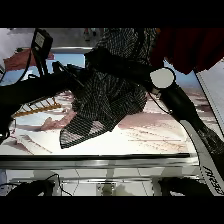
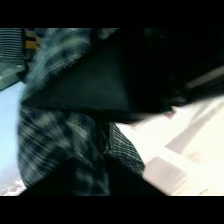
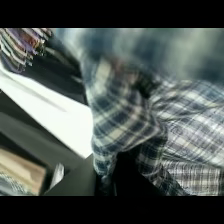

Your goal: Fold the clothes and pants, and hang the long-sleeved shirts on hangers.

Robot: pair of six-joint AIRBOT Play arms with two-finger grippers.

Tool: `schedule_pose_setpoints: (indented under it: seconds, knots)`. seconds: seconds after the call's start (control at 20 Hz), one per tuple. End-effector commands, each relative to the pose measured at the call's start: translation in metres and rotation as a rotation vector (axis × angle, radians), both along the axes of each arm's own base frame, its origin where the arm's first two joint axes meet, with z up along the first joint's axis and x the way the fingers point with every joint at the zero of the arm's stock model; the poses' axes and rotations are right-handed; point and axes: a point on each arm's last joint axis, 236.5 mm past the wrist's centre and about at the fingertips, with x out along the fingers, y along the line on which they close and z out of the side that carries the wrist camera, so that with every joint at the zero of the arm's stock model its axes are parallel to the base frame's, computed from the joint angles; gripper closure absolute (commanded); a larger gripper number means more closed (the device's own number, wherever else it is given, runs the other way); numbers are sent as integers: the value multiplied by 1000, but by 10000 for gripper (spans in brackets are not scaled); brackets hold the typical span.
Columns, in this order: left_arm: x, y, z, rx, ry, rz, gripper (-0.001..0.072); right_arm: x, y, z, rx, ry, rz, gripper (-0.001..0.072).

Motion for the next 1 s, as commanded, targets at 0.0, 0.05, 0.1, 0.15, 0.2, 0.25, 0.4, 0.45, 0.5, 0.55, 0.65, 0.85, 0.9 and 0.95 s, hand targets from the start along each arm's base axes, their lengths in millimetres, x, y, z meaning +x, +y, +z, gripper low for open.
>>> schedule_pose_setpoints:
  seconds: [0.0,0.05,0.1,0.15,0.2,0.25,0.4,0.45,0.5,0.55,0.65,0.85,0.9,0.95]
  knots:
    - [3,9,5,3,-17,25,250,15,-37,38,12,-90,-86,663]
    - [2,13,10,-2,-29,33,201,20,-62,60,25,-127,-126,663]
    - [0,19,18,-9,-46,45,201,23,-89,80,35,-159,-165,663]
    - [-3,25,26,-15,-63,56,201,25,-120,102,48,-188,-213,663]
    - [-6,31,35,-23,-83,68,202,25,-151,121,65,-207,-264,663]
    - [-10,37,43,-31,-103,77,202,23,-185,140,77,-229,-319,663]
    - [-25,47,65,-50,-155,89,203,3,-274,188,91,-307,-492,663]
    - [-29,48,70,-55,-168,89,204,-8,-302,204,100,-338,-558,663]
    - [-33,49,75,-60,-179,89,204,-19,-325,218,110,-363,-615,663]
    - [-36,50,77,-62,-186,88,203,-31,-348,231,120,-387,-674,663]
    - [-37,51,78,-63,-189,89,204,-54,-385,250,139,-424,-777,663]
    - [-35,50,77,-61,-184,88,205,-94,-463,274,206,-452,-995,663]
    - [-35,50,77,-62,-184,88,205,-104,-488,274,249,-438,-1054,663]
    - [-35,50,77,-61,-184,88,205,-114,-511,274,292,-423,-1106,663]
